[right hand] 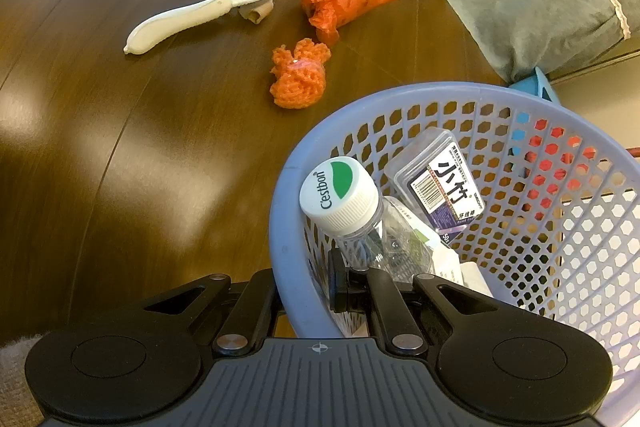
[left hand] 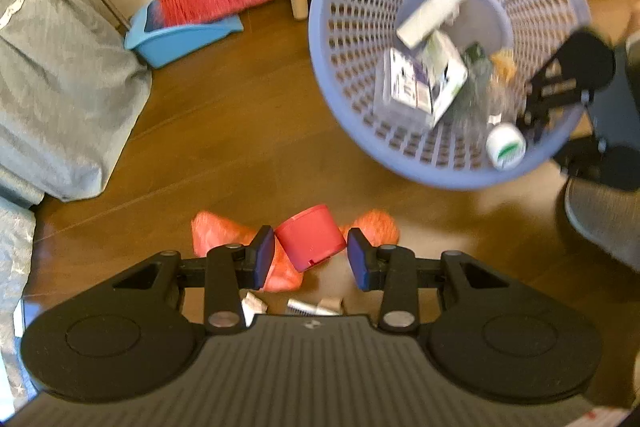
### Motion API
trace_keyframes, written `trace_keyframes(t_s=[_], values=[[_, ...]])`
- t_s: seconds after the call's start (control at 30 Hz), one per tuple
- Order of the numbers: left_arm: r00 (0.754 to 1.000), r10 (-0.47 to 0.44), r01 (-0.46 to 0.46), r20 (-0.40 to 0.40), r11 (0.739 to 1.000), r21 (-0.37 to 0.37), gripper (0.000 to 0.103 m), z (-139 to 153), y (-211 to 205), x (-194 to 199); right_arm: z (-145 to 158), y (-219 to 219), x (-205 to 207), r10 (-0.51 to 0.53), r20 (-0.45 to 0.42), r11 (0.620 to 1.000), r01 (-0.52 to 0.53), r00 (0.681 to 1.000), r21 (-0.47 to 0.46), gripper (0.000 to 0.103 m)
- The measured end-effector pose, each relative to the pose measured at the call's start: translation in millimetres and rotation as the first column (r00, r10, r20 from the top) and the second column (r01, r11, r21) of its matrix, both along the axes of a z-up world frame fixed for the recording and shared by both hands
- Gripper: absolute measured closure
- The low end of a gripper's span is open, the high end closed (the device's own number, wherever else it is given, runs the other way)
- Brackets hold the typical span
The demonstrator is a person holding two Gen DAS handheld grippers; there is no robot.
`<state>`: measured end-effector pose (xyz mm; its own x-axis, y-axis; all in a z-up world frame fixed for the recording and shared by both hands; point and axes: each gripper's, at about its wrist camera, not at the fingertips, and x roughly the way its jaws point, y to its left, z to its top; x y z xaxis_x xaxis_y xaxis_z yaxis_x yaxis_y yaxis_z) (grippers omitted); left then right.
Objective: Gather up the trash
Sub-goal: 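Carry the red cap to the basket and release it with the left tool, then grasp the white toothbrush handle with the left tool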
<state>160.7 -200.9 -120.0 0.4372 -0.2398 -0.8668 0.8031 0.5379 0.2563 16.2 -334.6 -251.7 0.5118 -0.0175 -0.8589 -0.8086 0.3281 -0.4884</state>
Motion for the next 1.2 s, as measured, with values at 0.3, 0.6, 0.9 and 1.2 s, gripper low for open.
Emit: trace_keyframes(t_s=[0.3, 0.6, 0.9, 1.2], values=[[0.999, -0.04, 0.041, 0.009, 0.994, -0.1, 0.069, 19.8, -46.6, 8.1, 0.5, -0.3, -0.8, -0.011, 0.002, 1.0, 0.011, 1.0, 0.013, 0.1], [0.992, -0.121, 0.121, 0.02, 0.937, -0.329, 0.044, 30.9, -102.5, 12.4, -0.8, -0.3, -1.0, -0.033, 0.007, 0.999, 0.033, 0.999, 0.019, 0.1], [0.997, 0.079, -0.075, 0.012, 0.977, -0.199, 0.044, 0.3, -8.8, 22.8, -0.8, -1.4, 2.1, -0.046, 0.01, 0.998, 0.046, 0.999, 0.034, 0.1], [0.918, 0.392, -0.395, -0.068, 0.917, -0.055, 0.044, -57.3, 114.7, 5.9, -2.6, -0.5, 3.8, -0.055, 0.01, 0.998, 0.055, 0.998, 0.026, 0.1]])
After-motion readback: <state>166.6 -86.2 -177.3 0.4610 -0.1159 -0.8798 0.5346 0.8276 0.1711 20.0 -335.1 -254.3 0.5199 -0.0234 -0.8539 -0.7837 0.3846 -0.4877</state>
